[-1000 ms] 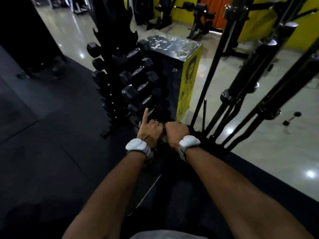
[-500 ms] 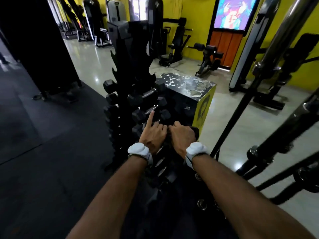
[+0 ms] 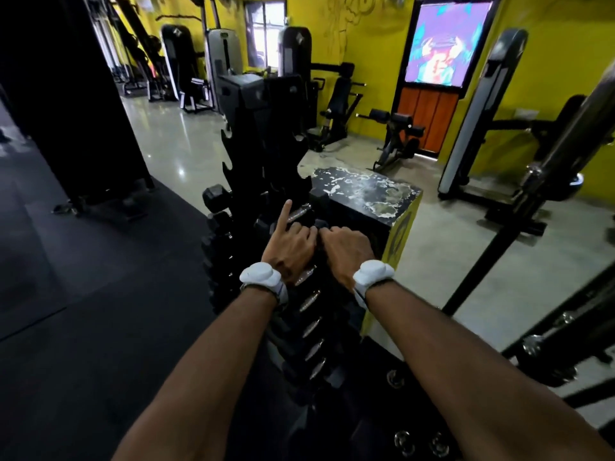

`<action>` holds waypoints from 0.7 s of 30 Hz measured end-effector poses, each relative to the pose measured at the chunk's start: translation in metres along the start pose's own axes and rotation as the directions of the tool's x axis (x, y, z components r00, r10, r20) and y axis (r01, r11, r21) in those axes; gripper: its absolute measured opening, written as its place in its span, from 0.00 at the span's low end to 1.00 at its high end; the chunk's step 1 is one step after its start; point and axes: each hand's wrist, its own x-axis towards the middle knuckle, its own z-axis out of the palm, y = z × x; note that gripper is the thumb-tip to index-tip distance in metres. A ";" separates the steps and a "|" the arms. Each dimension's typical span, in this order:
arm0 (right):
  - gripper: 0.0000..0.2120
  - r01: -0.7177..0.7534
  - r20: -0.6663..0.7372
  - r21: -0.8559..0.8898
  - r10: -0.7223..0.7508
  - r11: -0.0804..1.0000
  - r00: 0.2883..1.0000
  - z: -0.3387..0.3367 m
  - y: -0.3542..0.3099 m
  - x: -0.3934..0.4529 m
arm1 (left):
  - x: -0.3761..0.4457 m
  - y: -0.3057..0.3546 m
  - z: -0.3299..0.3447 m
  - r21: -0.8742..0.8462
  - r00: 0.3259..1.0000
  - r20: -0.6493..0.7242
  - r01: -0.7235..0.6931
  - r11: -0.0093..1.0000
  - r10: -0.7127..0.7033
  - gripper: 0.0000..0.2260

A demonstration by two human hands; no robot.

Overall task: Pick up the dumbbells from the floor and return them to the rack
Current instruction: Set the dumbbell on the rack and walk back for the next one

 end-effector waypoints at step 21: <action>0.08 0.186 -0.086 0.055 -0.181 0.981 0.980 -0.008 0.023 0.116 | 0.071 -0.057 0.014 0.018 0.979 -0.095 0.185 0.983 -0.183 0.17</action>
